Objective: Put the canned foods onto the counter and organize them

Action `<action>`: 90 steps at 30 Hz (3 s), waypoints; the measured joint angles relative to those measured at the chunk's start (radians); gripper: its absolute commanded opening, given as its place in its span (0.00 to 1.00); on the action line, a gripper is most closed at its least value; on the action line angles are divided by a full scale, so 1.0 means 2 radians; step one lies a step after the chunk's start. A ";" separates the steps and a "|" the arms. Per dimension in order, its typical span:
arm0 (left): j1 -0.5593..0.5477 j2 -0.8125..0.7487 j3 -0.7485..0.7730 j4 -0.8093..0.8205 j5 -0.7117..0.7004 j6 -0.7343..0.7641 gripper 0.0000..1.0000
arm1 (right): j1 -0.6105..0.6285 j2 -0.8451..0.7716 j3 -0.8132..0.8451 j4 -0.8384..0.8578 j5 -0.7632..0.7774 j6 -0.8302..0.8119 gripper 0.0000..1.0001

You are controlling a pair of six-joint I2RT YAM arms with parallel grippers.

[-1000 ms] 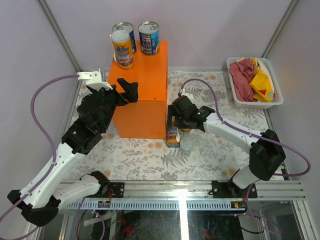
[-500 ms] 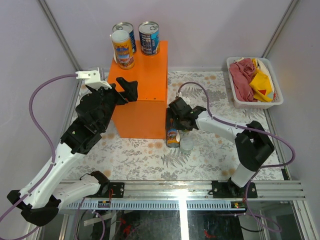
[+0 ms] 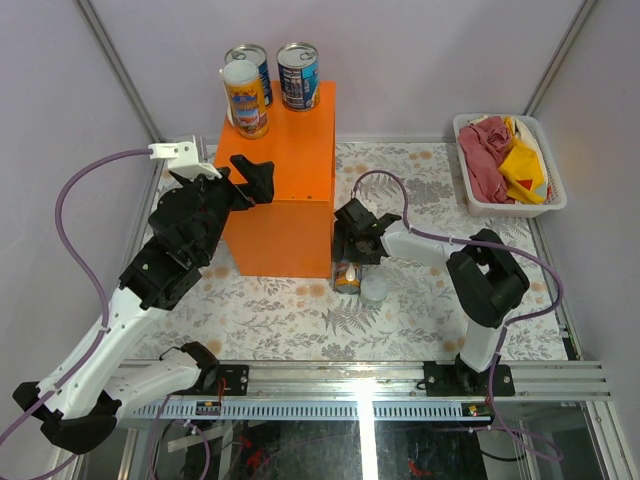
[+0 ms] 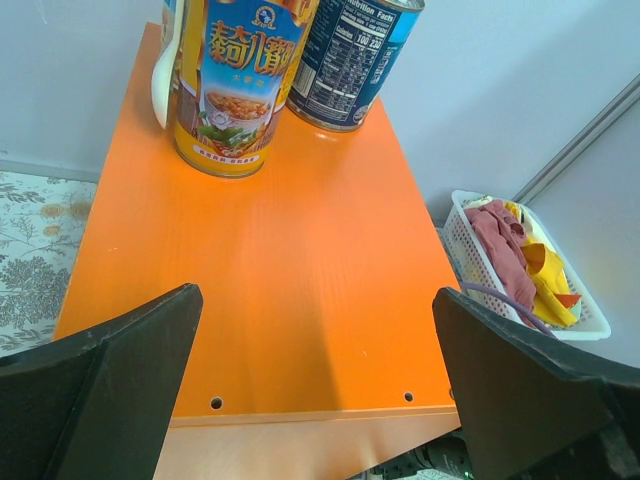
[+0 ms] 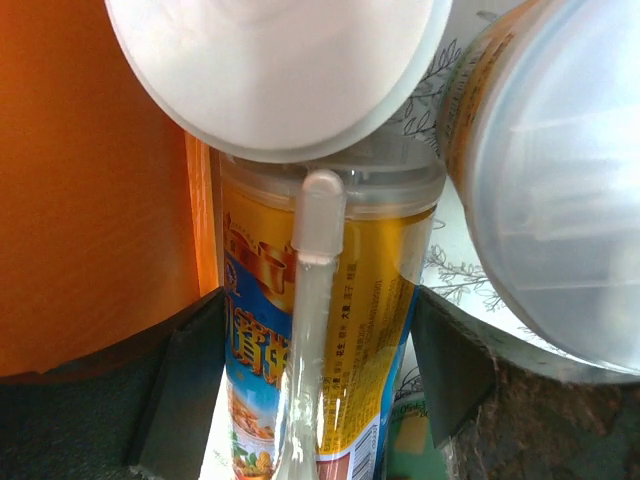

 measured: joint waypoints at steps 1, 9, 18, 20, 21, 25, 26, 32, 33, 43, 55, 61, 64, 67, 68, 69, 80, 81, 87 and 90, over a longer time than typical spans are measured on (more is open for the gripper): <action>0.000 -0.001 0.000 0.000 0.000 0.000 1.00 | -0.002 0.002 0.000 0.004 0.000 0.001 0.70; 0.000 -0.006 -0.001 0.000 0.000 0.004 1.00 | -0.024 -0.001 -0.005 0.016 0.017 -0.006 0.48; 0.000 -0.007 -0.008 0.001 0.000 0.006 1.00 | -0.034 -0.003 -0.003 0.008 0.033 -0.036 0.85; 0.000 -0.007 -0.009 0.001 0.000 0.006 1.00 | -0.037 -0.003 0.004 0.005 0.033 -0.039 0.85; 0.001 -0.007 -0.009 0.001 0.000 0.006 1.00 | -0.039 -0.003 0.007 0.004 0.033 -0.040 0.85; 0.001 -0.007 -0.009 0.001 0.000 0.006 1.00 | -0.047 -0.003 0.020 0.005 0.033 -0.045 0.83; 0.001 -0.007 -0.009 0.001 0.000 0.006 1.00 | -0.050 -0.002 0.023 0.004 0.033 -0.047 0.82; 0.001 -0.010 -0.011 0.001 0.000 0.006 1.00 | -0.057 0.015 0.036 0.005 0.029 -0.055 0.81; 0.001 -0.010 -0.011 0.001 0.000 0.006 1.00 | -0.057 0.019 0.036 0.005 0.028 -0.056 0.81; 0.001 -0.010 -0.012 0.001 0.000 0.005 1.00 | -0.057 0.031 0.036 0.008 0.019 -0.064 0.20; 0.002 -0.013 -0.012 0.001 0.000 0.005 1.00 | -0.057 -0.024 0.000 0.018 0.030 -0.093 0.00; 0.001 -0.016 -0.012 0.001 0.000 0.005 1.00 | -0.057 -0.101 -0.019 0.021 0.031 -0.113 0.00; 0.001 -0.016 -0.012 0.001 0.000 0.005 1.00 | -0.057 -0.133 -0.019 0.027 0.032 -0.123 0.00; 0.001 -0.016 -0.012 0.001 0.000 0.005 1.00 | -0.057 -0.155 -0.019 0.031 0.032 -0.132 0.00; 0.001 -0.016 -0.012 0.001 0.000 0.005 1.00 | -0.057 -0.163 -0.019 0.030 0.032 -0.136 0.00; 0.001 -0.016 -0.012 0.001 0.000 0.005 1.00 | -0.057 -0.168 -0.019 0.030 0.033 -0.139 0.00; 0.002 -0.016 -0.012 0.002 0.000 0.005 1.00 | -0.054 -0.194 0.117 -0.038 0.059 -0.214 0.00; 0.002 -0.016 -0.012 0.002 0.000 0.005 1.00 | -0.054 -0.194 0.144 -0.040 0.060 -0.221 0.00; 0.001 -0.011 -0.012 0.002 0.000 0.005 1.00 | -0.049 -0.187 0.299 -0.040 0.068 -0.263 0.00; 0.002 -0.010 -0.012 0.002 0.000 0.005 1.00 | -0.048 -0.177 0.356 -0.041 0.071 -0.282 0.00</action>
